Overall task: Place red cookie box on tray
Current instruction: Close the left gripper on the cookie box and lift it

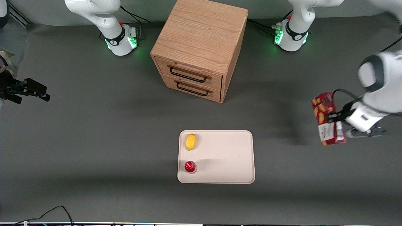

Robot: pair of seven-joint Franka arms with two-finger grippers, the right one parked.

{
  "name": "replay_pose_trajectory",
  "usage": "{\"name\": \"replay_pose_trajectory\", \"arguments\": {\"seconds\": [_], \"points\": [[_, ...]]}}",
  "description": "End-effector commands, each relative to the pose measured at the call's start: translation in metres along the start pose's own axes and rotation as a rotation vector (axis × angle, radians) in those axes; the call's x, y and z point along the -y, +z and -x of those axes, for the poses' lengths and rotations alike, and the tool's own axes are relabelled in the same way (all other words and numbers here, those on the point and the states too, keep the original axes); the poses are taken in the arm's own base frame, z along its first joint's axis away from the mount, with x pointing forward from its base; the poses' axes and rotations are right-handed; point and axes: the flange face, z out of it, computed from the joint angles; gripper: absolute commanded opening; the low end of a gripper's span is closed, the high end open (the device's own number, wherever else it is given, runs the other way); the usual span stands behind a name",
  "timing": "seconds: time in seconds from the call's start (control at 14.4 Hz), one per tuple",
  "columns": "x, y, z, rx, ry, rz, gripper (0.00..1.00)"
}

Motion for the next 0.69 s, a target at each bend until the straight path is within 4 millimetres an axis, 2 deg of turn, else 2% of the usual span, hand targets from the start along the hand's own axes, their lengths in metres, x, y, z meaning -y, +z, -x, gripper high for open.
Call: {"name": "replay_pose_trajectory", "arguments": {"seconds": [0.0, 0.07, 0.21, 0.42, 0.49, 0.62], "points": [[-0.014, -0.095, 0.010, 0.040, 0.028, -0.017, 0.00], [-0.017, -0.115, 0.014, 0.038, 0.028, -0.025, 0.00], [-0.022, -0.133, 0.019, 0.036, 0.013, -0.031, 0.00], [-0.042, -0.131, 0.021, 0.052, -0.064, -0.027, 0.00], [-0.054, -0.129, 0.019, 0.049, -0.095, -0.028, 0.00], [-0.101, -0.112, 0.004, 0.055, -0.133, -0.040, 0.00]]}}
